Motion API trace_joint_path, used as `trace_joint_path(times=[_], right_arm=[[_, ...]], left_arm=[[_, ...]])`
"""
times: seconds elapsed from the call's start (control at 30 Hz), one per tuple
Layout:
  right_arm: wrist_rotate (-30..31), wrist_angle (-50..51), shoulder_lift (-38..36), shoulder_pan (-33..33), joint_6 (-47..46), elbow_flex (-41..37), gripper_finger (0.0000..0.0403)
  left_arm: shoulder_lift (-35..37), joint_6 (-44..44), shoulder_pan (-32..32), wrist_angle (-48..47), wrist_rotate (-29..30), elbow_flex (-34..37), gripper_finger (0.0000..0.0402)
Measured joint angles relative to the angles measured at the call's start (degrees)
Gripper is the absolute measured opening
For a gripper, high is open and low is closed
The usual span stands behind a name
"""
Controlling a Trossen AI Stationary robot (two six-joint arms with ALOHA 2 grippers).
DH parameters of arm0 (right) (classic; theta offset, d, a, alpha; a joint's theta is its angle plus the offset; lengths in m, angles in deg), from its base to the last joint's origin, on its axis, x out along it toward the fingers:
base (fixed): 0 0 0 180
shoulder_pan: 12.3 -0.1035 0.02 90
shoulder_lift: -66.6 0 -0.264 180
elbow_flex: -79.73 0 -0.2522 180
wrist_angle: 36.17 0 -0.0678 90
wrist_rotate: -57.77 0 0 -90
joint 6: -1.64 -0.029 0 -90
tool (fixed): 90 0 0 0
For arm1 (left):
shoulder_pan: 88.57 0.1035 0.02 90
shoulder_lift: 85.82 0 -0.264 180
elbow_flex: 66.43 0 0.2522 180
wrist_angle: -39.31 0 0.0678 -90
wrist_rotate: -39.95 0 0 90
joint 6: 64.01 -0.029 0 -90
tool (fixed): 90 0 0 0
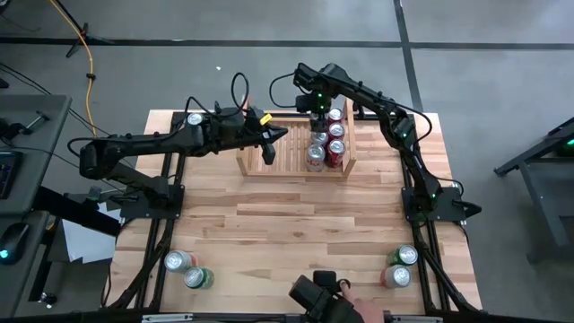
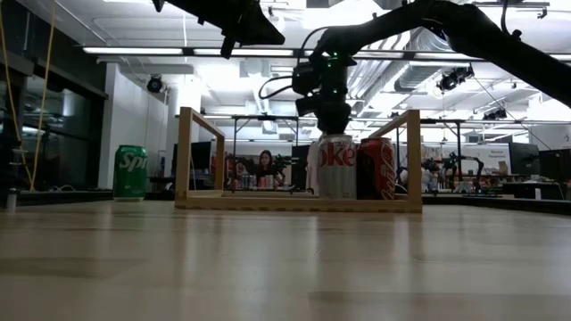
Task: Place canned beverage on shelf
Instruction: Put the red-silver soda can aligned with the other red-silver soda can on the shelf
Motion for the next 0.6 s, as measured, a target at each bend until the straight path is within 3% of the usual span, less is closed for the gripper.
trace_joint_path(times=[0.6], right_arm=[[1.9, -0.9, 0.3, -0.1, -2.7, 0.0, 0.0305]], left_arm=[[0.0, 0.0, 0.0, -0.9, 0.0, 0.0, 0.0]])
